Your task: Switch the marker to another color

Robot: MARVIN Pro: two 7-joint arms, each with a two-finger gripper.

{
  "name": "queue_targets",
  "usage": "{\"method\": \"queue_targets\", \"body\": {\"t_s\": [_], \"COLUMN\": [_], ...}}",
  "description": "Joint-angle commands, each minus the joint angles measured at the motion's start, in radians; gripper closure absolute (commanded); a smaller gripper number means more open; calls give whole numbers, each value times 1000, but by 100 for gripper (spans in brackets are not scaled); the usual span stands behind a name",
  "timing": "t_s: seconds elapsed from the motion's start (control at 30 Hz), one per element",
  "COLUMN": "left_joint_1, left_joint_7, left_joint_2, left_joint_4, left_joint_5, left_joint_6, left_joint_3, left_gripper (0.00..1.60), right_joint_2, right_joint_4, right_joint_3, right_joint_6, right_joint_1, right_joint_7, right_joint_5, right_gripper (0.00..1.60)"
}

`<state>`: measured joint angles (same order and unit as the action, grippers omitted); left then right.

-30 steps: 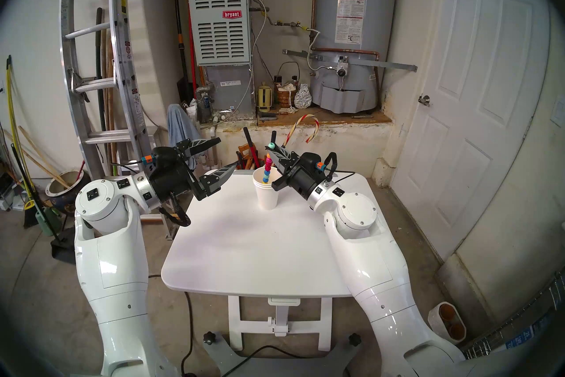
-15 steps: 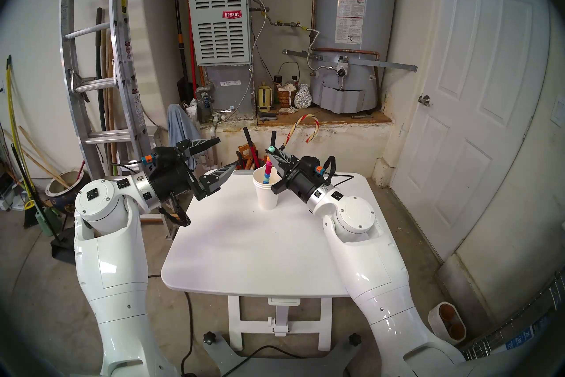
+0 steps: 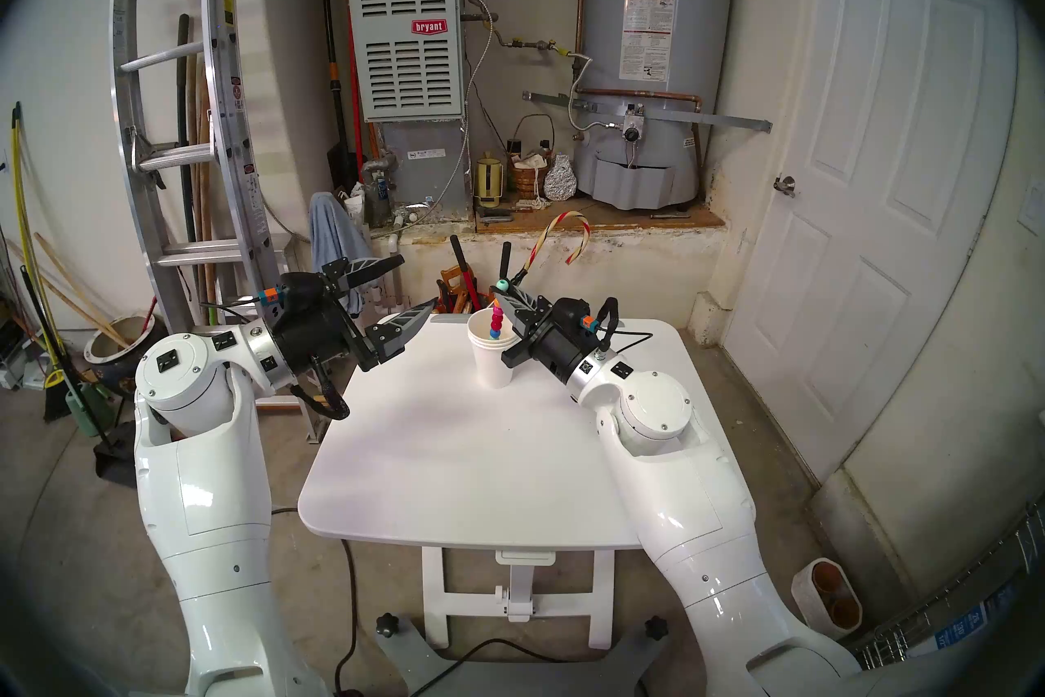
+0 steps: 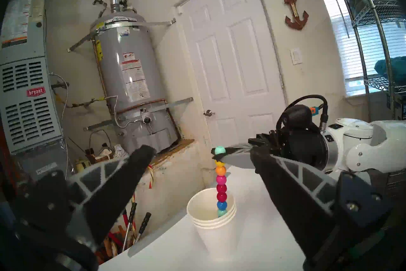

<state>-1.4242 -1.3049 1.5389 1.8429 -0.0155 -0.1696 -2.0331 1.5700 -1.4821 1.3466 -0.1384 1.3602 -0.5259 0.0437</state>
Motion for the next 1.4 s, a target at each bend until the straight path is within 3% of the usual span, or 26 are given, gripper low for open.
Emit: {"method": "queue_targets", "body": {"t_s": [0.0, 0.27, 0.3, 0.43, 0.5, 0.9, 0.93, 0.97, 1.1, 1.17, 1.23, 1.27, 1.33, 1.37], "left_joint_1": [0, -1, 0, 0, 1, 5, 5, 5, 5, 5, 5, 5, 5, 5], "left_joint_7": [-4, -5, -6, -6, -6, -7, -7, -7, -7, -7, -8, -7, -7, -7], "left_joint_2": [3, 3, 3, 4, 4, 4, 5, 5, 5, 5, 5, 5, 5, 5], "left_joint_4": [19, 23, 22, 22, 22, 18, 17, 17, 18, 18, 18, 19, 19, 19], "left_joint_5": [8, 7, 7, 7, 6, 4, 4, 4, 4, 4, 4, 4, 4, 3], "left_joint_6": [-4, -6, -5, -4, -4, -2, -2, -2, -1, -1, -2, -2, -3, -3], "left_joint_3": [-3, -4, -4, -4, -4, -1, -1, -1, 0, -1, -1, -1, -1, -1], "left_gripper": [0, 0, 0, 0, 0, 0, 0, 0, 0, 0, 0, 0, 0, 0], "right_joint_2": [1, 3, 4, 6, 6, 6, 7, 6, 9, 9, 9, 10, 10, 11], "right_joint_4": [-14, -15, -17, -21, -25, -37, -39, -41, -44, -46, -45, -45, -44, -44], "right_joint_3": [-5, -3, -3, -2, -1, 3, 4, 4, 8, 8, 9, 9, 10, 11], "right_joint_6": [-9, -7, -7, -7, -3, 0, 0, 1, 3, 5, 6, 5, 5, 6], "right_joint_1": [-4, -2, -2, -3, -3, -2, -2, -2, -3, -4, -4, -5, -5, -5], "right_joint_7": [-1, 1, 2, 4, 3, 4, 3, 3, 2, 3, 3, 4, 4, 6], "right_joint_5": [-5, 0, 0, 2, 6, 12, 14, 14, 22, 23, 22, 22, 22, 21], "right_gripper": [160, 160, 105, 96, 83, 80, 30, 18, 21, 9, 29, 30, 27, 9]}}
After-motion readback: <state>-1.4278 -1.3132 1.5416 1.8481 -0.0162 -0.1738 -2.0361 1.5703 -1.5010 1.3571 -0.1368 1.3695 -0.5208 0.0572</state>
